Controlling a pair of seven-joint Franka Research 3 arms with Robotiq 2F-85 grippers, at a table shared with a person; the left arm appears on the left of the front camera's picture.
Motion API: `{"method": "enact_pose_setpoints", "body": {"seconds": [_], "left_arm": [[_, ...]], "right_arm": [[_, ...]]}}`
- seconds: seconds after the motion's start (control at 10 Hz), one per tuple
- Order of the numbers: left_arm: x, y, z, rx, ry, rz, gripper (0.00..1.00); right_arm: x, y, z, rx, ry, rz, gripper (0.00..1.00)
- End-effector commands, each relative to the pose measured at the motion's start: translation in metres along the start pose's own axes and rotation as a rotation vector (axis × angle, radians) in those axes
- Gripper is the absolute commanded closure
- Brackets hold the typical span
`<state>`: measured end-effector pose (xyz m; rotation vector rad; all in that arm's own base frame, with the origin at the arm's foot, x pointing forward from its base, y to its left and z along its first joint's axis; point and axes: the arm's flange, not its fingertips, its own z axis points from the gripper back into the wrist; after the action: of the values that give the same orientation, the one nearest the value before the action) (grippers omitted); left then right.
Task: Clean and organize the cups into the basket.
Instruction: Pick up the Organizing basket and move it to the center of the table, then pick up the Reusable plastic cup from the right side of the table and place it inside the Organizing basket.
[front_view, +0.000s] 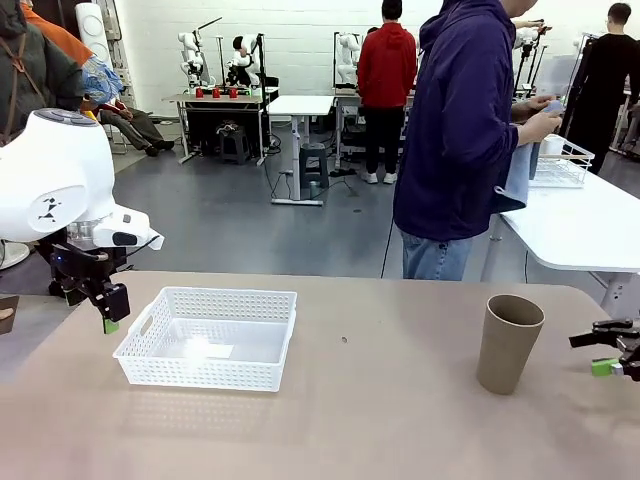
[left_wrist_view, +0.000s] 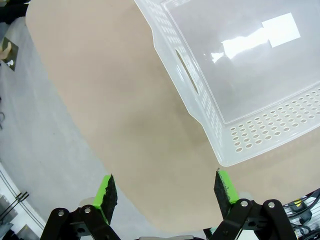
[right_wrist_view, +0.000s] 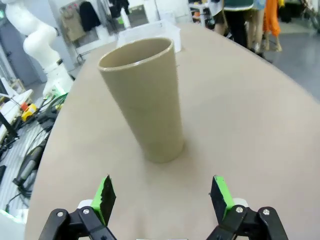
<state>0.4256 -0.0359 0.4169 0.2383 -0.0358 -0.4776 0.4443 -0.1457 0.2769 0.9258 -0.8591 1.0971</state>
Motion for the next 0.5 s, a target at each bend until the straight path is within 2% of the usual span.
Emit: {"method": "enact_pose_setpoints", "body": {"seconds": [0.0, 0.1, 0.2, 0.4], "left_arm": [[0.006, -0.004, -0.006, 0.029, 0.009, 0.020, 0.00], [0.007, -0.005, -0.006, 0.032, 0.017, 0.030, 0.00], [0.005, -0.004, -0.004, 0.030, 0.010, 0.044, 0.00], [0.001, -0.001, -0.005, -0.004, 0.011, 0.002, 0.00]], "right_arm": [[0.001, 0.021, -0.009, -0.121, -0.040, 0.076, 0.00], [0.002, 0.024, -0.011, -0.136, -0.045, 0.073, 0.00], [0.003, 0.005, 0.000, -0.050, -0.023, 0.036, 0.00], [0.003, 0.005, 0.000, -0.050, -0.023, 0.036, 0.00]]}}
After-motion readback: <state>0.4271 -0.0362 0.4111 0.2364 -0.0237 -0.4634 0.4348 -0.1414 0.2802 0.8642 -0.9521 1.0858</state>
